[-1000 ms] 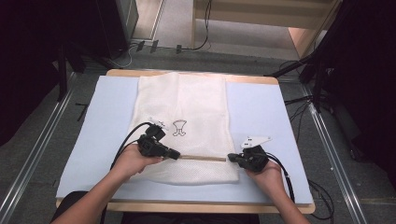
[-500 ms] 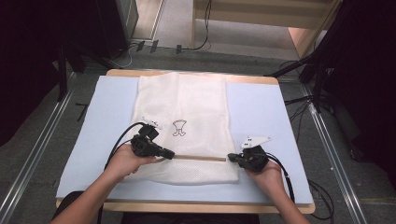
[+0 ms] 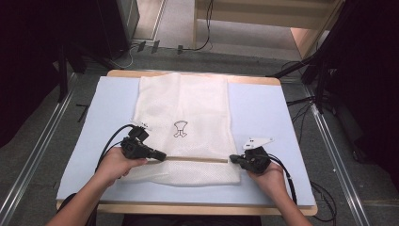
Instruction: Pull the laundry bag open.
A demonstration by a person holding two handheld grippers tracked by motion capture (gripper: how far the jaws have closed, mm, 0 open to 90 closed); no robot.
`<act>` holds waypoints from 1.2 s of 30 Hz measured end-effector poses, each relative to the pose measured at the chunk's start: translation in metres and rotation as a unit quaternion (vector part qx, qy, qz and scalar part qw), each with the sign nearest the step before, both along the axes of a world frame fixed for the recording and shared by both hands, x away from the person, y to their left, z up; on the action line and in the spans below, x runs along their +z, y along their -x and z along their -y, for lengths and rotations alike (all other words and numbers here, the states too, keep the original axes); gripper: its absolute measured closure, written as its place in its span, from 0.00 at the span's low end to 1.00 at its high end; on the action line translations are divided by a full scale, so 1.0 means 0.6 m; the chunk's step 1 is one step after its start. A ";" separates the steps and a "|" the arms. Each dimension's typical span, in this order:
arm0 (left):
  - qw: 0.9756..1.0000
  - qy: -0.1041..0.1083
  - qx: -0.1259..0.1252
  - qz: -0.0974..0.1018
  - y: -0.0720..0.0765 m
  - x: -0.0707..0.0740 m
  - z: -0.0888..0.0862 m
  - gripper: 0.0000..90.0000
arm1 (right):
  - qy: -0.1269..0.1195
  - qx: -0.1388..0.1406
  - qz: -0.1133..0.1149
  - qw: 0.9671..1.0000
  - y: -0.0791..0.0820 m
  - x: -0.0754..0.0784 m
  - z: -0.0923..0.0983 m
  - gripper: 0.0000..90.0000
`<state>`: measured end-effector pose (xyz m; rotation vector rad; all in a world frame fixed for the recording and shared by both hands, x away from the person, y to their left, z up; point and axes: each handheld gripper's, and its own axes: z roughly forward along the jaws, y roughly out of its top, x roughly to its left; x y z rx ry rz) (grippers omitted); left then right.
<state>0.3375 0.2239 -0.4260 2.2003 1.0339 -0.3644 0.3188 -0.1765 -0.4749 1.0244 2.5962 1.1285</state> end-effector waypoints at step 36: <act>0.998 0.009 0.065 0.002 0.011 0.006 -0.110 0.99 | 0.005 0.002 -0.003 1.000 -0.002 0.002 -0.001 1.00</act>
